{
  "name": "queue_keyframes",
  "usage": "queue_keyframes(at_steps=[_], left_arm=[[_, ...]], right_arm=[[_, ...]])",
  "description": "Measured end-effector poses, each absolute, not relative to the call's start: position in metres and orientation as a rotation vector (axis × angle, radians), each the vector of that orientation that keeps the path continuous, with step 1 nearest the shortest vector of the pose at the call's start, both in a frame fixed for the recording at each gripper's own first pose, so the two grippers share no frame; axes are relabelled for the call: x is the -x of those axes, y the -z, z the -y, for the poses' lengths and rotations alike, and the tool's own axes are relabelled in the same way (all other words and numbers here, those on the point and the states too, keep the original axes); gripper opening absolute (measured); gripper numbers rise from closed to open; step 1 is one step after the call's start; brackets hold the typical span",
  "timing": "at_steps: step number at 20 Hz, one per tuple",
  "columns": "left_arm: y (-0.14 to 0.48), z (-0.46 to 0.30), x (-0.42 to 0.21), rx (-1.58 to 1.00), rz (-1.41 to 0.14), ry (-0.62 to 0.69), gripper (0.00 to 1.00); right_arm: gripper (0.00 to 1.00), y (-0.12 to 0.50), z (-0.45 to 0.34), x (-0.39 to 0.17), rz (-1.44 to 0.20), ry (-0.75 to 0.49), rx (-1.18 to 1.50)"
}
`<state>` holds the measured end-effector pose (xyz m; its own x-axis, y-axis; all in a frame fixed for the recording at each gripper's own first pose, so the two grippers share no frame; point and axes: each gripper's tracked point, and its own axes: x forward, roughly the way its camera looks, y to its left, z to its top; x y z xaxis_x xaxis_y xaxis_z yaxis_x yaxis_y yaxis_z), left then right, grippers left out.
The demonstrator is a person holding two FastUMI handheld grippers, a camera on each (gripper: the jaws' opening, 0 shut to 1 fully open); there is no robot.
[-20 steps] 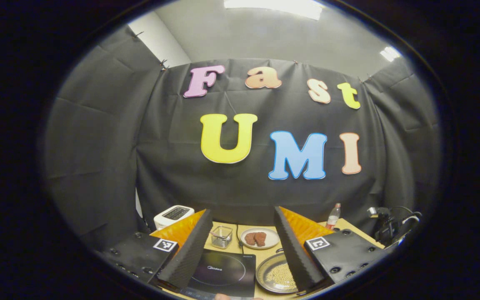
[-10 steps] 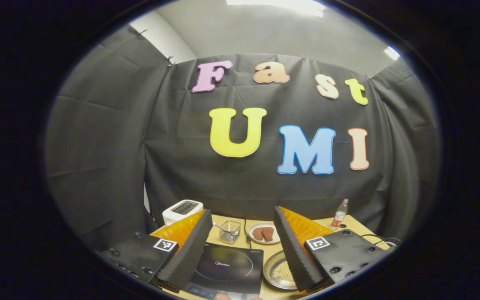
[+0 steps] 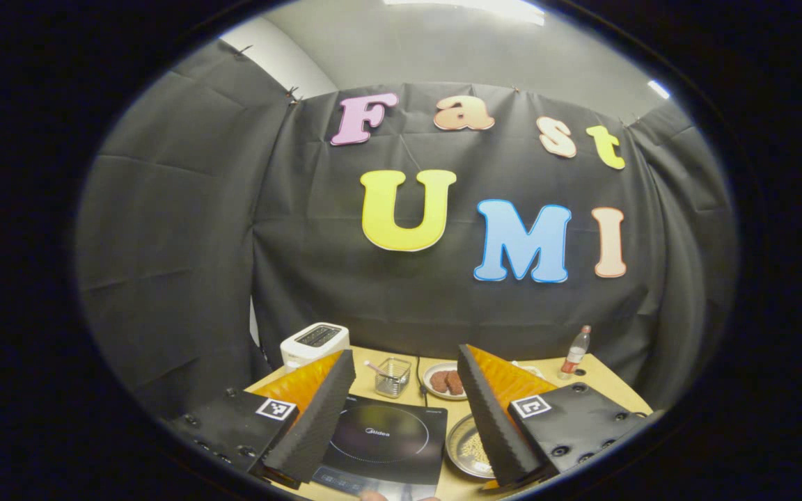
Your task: First push the handle of the pot to place it horizontally, then grasp the pot with both hands and set it on the induction cooktop.
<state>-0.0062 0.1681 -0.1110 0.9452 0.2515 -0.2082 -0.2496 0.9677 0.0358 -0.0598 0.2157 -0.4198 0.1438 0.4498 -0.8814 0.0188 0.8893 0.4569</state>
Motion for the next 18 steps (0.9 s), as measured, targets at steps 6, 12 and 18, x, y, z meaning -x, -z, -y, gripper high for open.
queue_keyframes(at_steps=[6,12,18], left_arm=[[0.114,-0.161,0.001,0.004,-0.22,-0.234,0.98],[0.118,-0.138,-0.014,0.02,-0.22,-0.198,0.99],[0.124,-0.113,-0.026,0.014,-0.222,-0.175,0.99]], right_arm=[[0.01,0.423,-0.182,0.063,-1.414,-0.27,-0.415],[0.01,0.428,-0.138,0.063,-1.444,-0.228,-0.348],[0.01,0.43,-0.089,0.054,-1.408,-0.2,-0.17]])
